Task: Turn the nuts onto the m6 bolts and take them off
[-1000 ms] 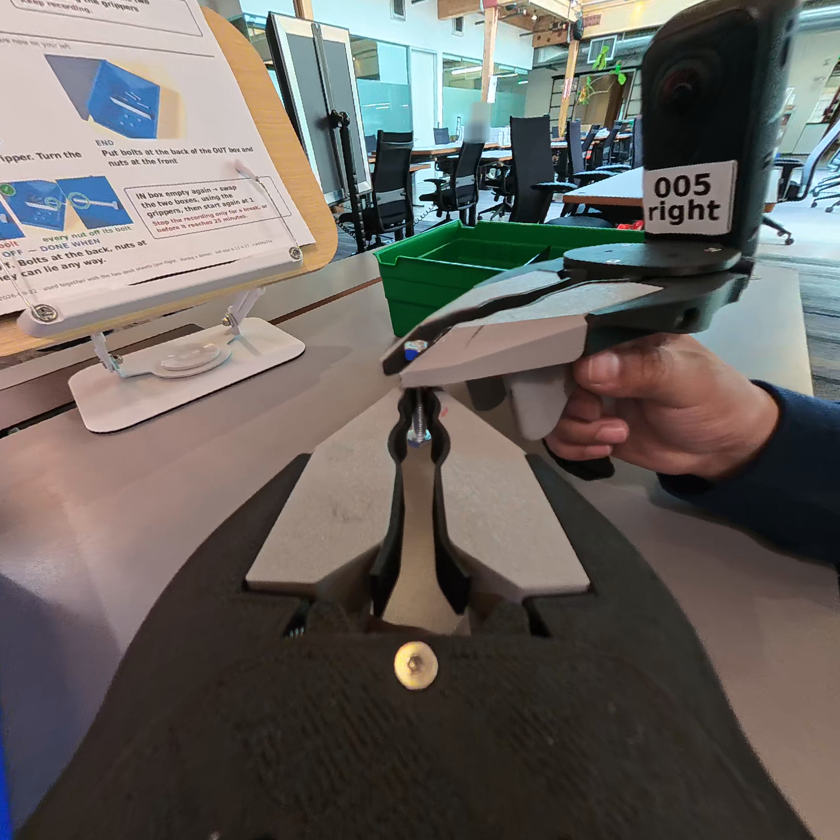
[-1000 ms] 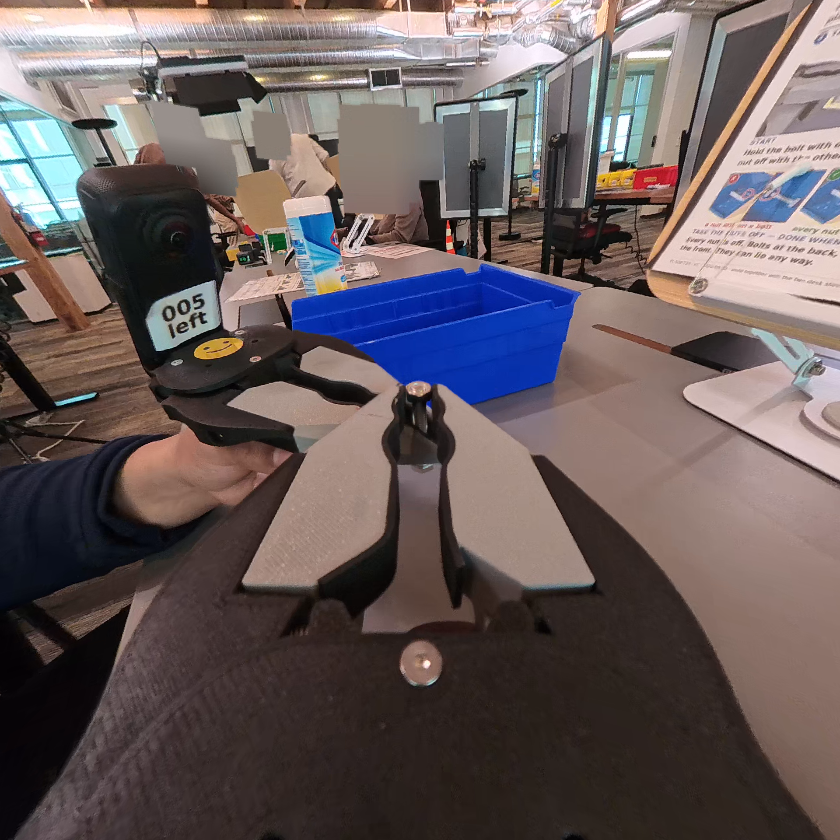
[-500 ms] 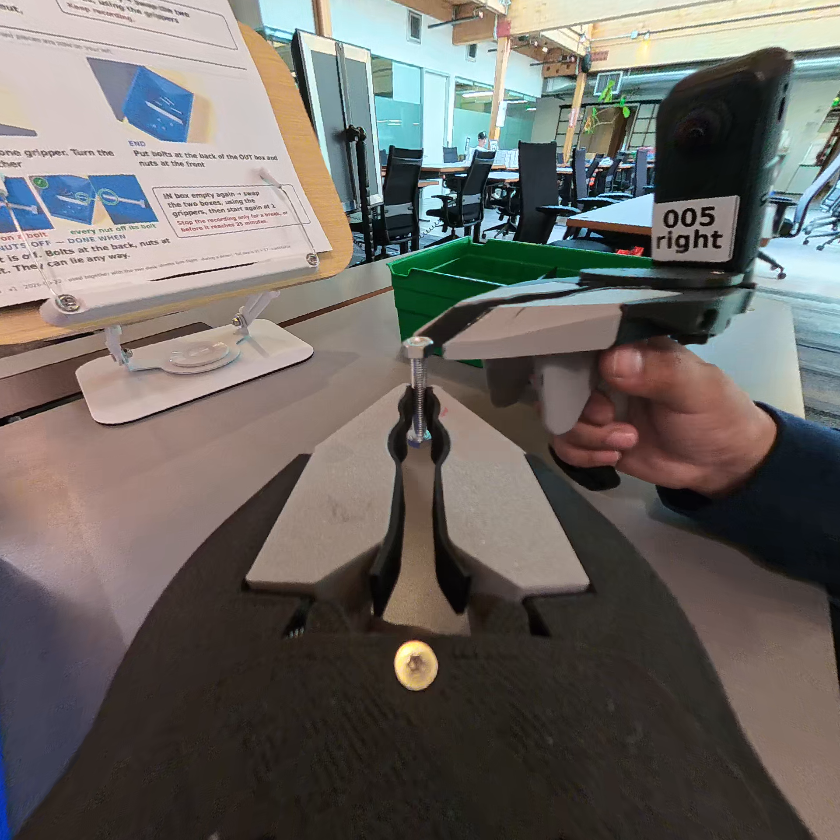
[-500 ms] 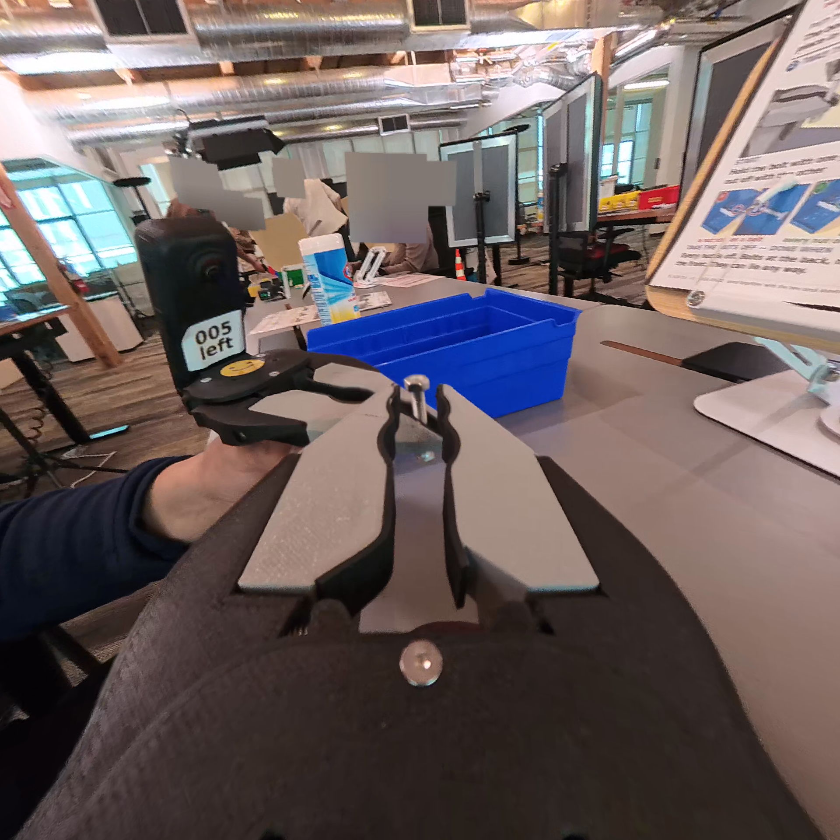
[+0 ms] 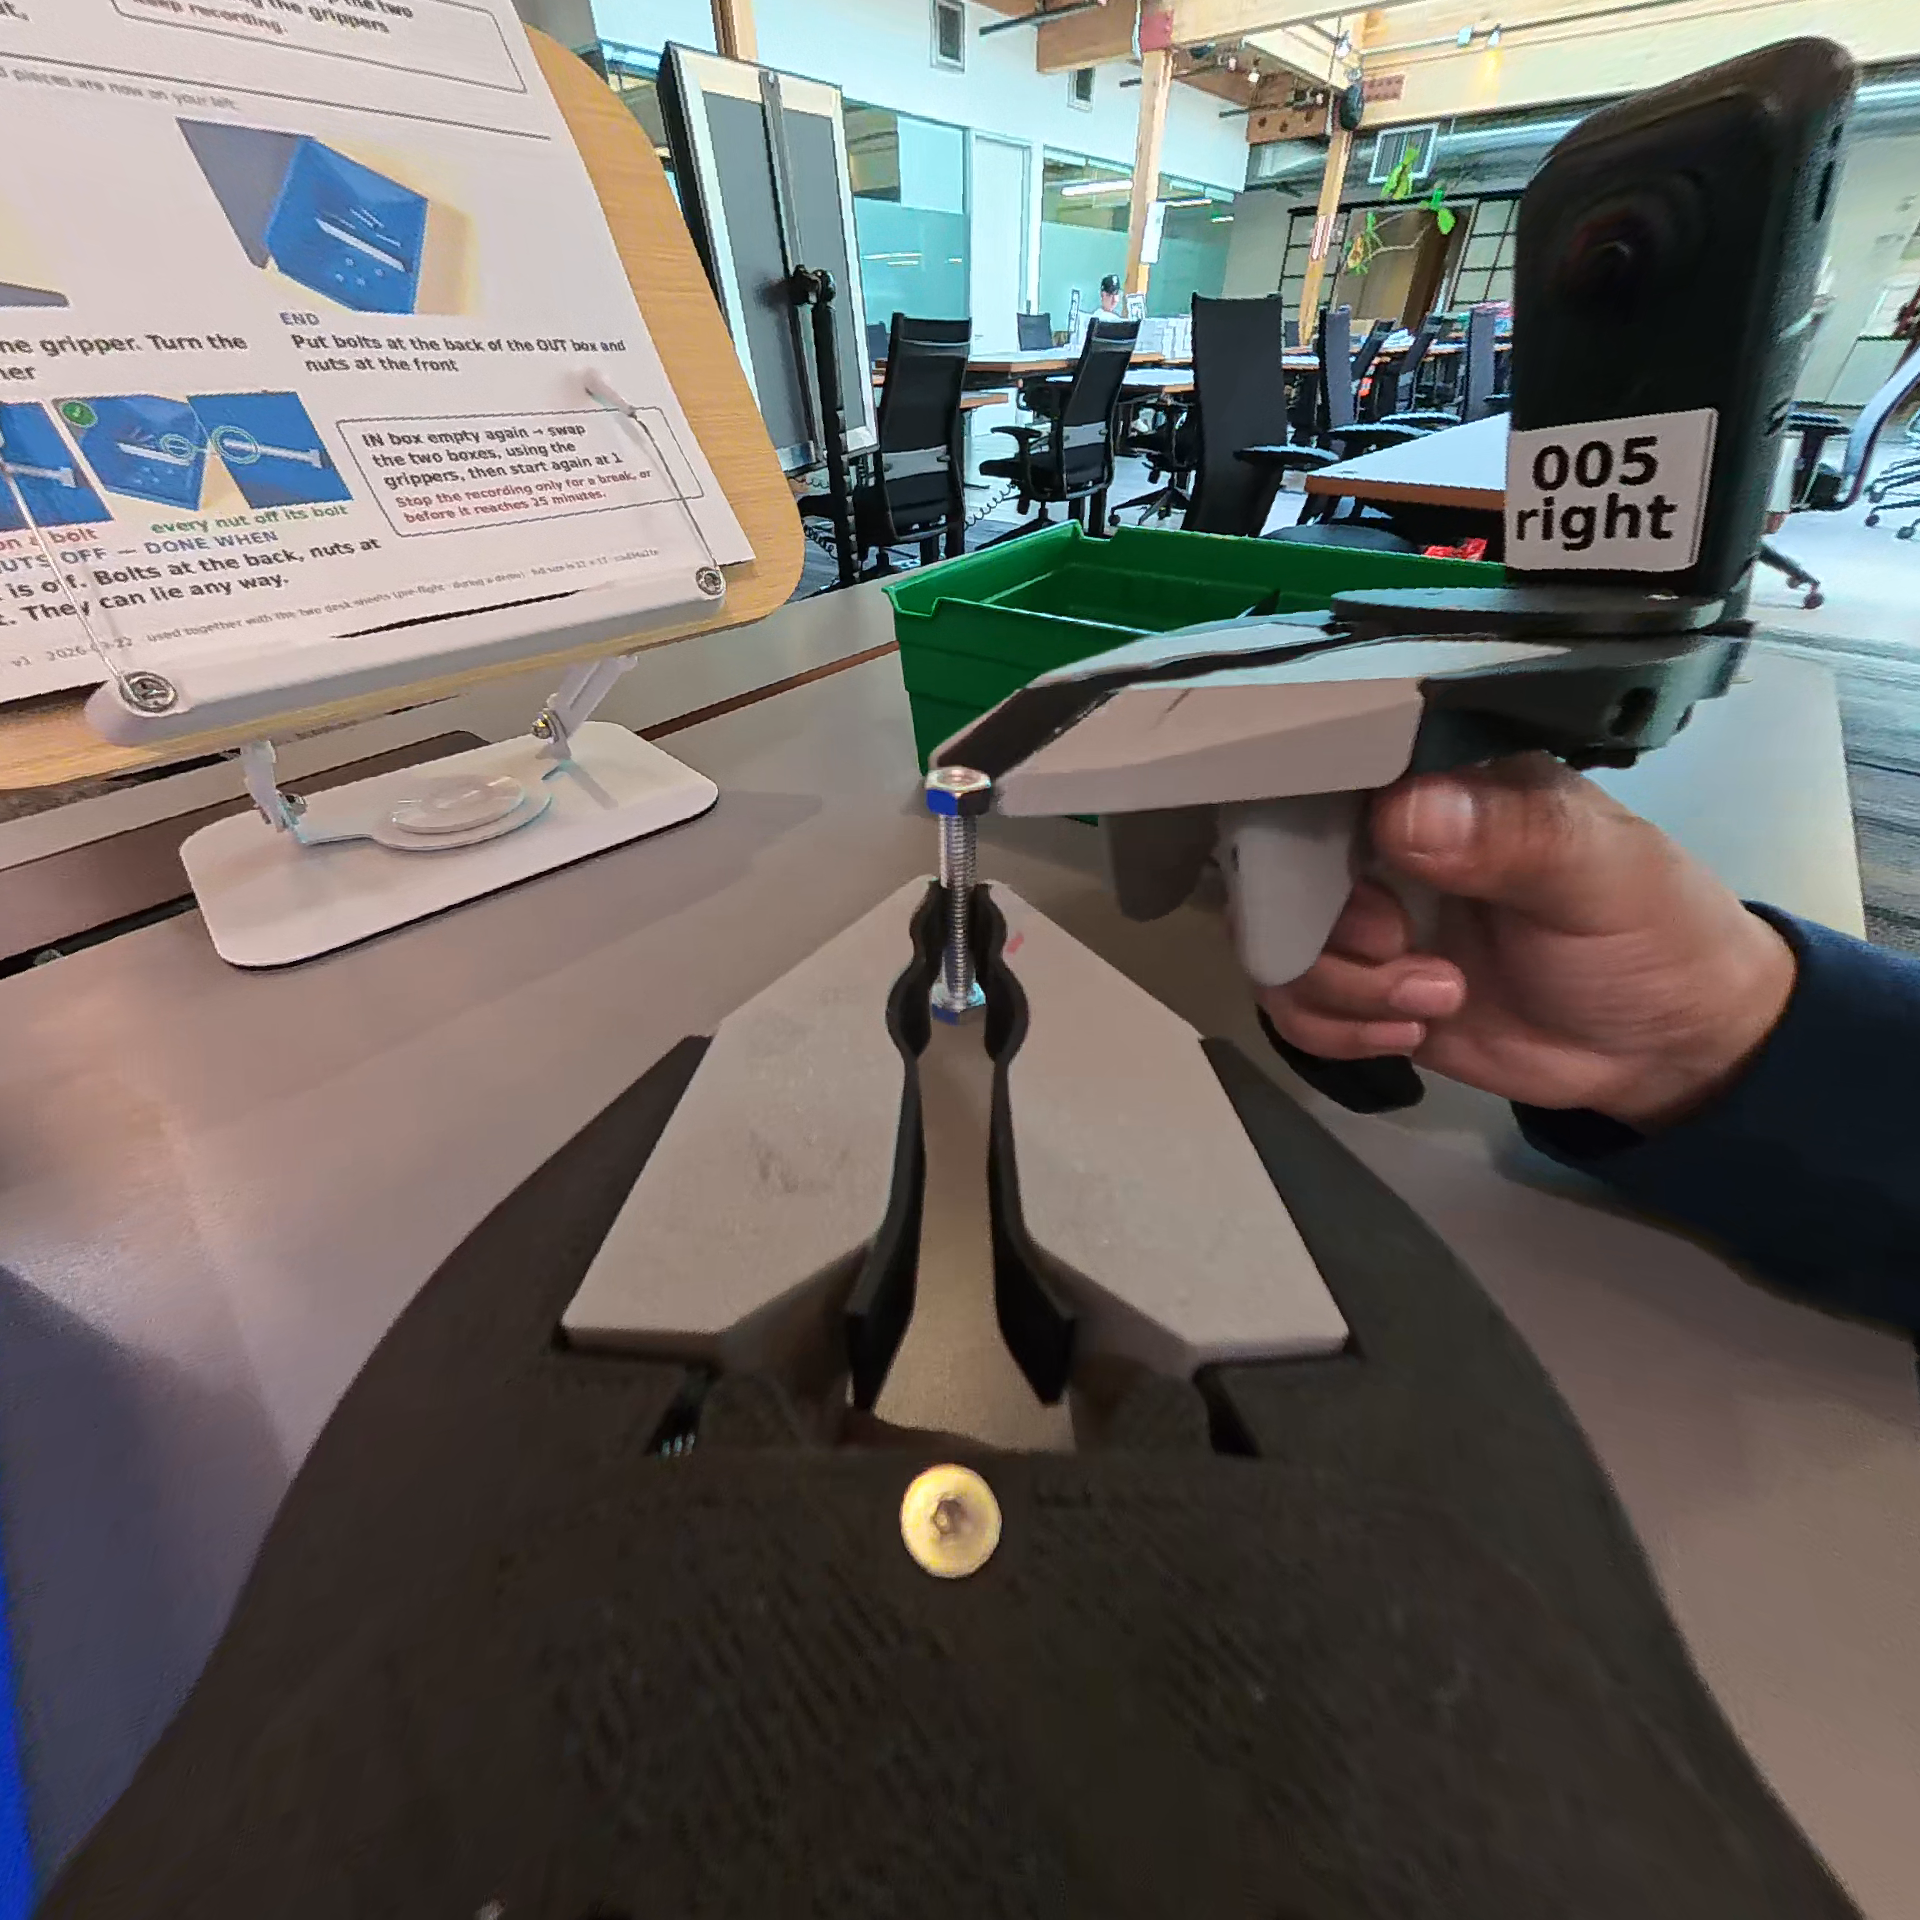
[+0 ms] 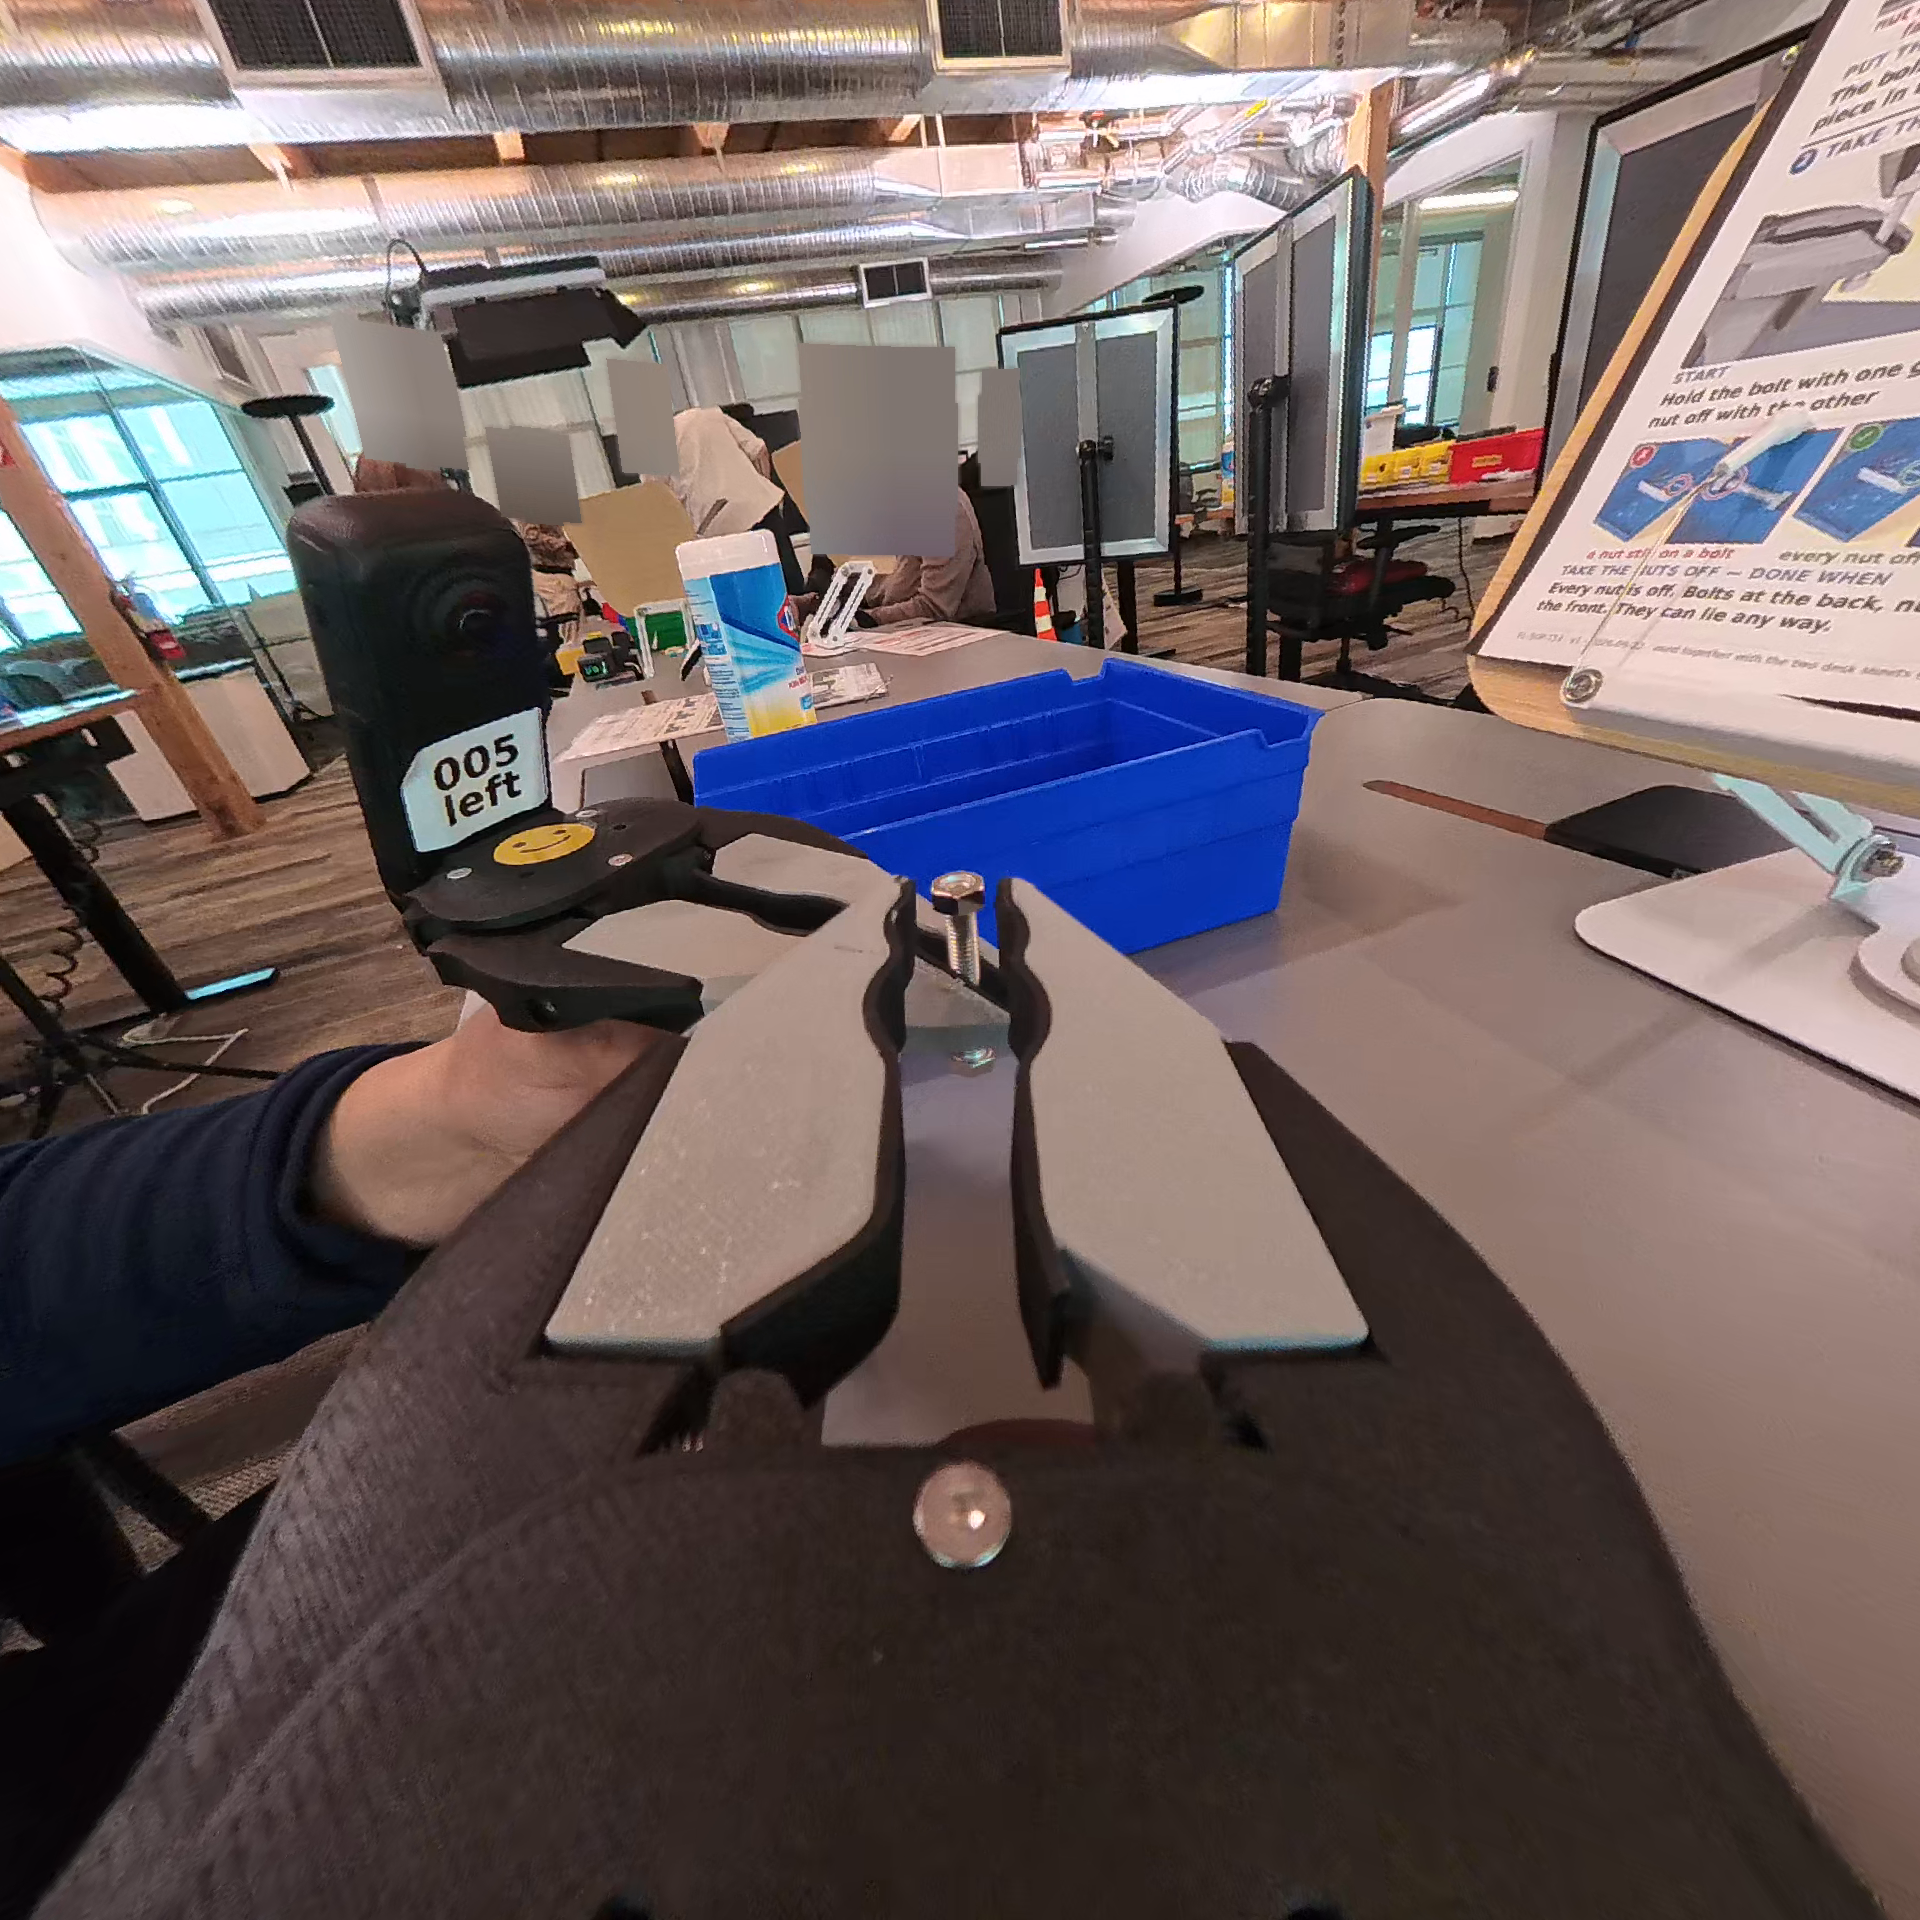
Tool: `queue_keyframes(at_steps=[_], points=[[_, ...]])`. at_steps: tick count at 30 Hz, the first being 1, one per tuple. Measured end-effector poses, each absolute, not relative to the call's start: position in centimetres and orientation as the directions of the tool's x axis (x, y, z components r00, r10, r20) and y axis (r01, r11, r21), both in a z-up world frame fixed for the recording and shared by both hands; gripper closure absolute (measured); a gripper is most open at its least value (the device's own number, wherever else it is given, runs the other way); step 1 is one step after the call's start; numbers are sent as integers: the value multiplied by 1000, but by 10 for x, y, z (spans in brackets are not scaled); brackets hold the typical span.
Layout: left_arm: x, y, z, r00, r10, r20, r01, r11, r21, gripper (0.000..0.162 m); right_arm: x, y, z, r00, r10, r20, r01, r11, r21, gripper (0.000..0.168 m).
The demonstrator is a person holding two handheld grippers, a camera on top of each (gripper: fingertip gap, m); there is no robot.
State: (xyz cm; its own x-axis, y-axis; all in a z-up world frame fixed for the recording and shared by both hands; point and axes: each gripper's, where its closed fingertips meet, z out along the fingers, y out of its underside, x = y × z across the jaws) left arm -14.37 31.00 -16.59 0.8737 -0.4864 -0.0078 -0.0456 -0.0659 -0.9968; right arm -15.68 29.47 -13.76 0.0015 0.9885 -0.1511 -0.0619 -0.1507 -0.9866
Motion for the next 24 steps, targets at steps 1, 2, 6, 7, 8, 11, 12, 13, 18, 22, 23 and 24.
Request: queue_keyframes(at_steps=[1,2,6,7,8,11,12,13,18,22,23,24], points=[[-144,310,-166,874,-486,-10,-48,-66,-997,159,-158,294,-138,2,989,-146,-58,-146,-988,156],[-143,310,-166,873,-487,-10,-48,-65,-997,159,-158,294,-139,2,990,-141,-54,-141,-989,156],[-148,312,-167,887,-462,-16,-55,-71,-996,159,-159,296,-141,32,992,-124,-46,-122,-991,156],[-150,313,-167,892,-452,-13,-52,-72,-996,159,-158,297,-140,36,992,-121,-50,-119,-992,156],[-152,314,-167,898,-440,-6,-45,-77,-996,159,-158,296,-139,34,992,-122,-53,-120,-991,156],[-155,315,-168,901,-434,14,-26,-87,-996,160,-159,295,-140,28,992,-126,-47,-125,-991,156],[-154,314,-168,899,-438,10,-30,-84,-996,160,-159,295,-141,27,992,-125,-43,-124,-991,156],[-153,314,-168,897,-442,2,-39,-83,-996,160,-160,295,-142,27,992,-123,-39,-122,-992,156],[-137,308,-166,864,-502,-29,-64,-53,-997,160,-163,292,-143,15,993,-118,-35,-118,-992,159],[-131,307,-169,855,-517,-45,-87,-58,-995,159,-166,290,-146,16,994,-111,-23,-111,-994,159],[-130,306,-169,850,-524,-41,-84,-60,-995,159,-166,290,-146,14,994,-110,-21,-110,-994,159],[-130,307,-169,851,-524,-37,-82,-64,-995,159,-166,290,-146,16,994,-110,-20,-110,-994,159]])
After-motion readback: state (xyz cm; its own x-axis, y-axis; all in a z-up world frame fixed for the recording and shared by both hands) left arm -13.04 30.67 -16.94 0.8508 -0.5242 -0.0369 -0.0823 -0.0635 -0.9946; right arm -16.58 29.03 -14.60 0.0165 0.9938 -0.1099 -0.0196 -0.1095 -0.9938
